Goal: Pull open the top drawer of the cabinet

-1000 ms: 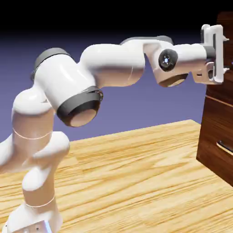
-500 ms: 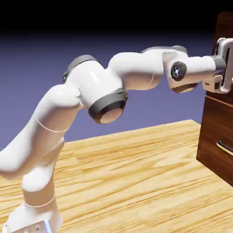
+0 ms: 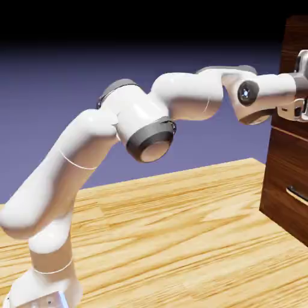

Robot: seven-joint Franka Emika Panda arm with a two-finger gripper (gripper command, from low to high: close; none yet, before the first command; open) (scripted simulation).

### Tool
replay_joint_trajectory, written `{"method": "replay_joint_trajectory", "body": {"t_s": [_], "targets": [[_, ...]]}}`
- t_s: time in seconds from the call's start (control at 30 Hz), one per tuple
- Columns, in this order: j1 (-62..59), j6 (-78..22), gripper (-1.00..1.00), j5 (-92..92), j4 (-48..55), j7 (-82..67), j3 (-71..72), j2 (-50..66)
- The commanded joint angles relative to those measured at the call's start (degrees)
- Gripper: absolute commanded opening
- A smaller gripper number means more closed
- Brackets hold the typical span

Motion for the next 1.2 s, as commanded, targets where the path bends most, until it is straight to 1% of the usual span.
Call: {"method": "replay_joint_trajectory", "body": {"t_s": [0.0, 0.3, 0.63, 0.9, 1.17], "targets": [[-1.92, 0.68, -1.00, -0.50, -2.08, 0.54, 1.55, 0.67], [-20.45, 5.83, -1.00, -5.00, -19.27, 6.80, 16.04, 6.40], [-41.21, 8.92, -1.00, -7.91, -33.01, 11.79, 33.19, 9.72], [-57.82, 10.49, -1.00, -7.33, -42.19, 11.67, 48.54, 8.71], [-74.41, 11.49, -1.00, -3.61, -52.42, 7.93, 64.99, 3.57]]}}
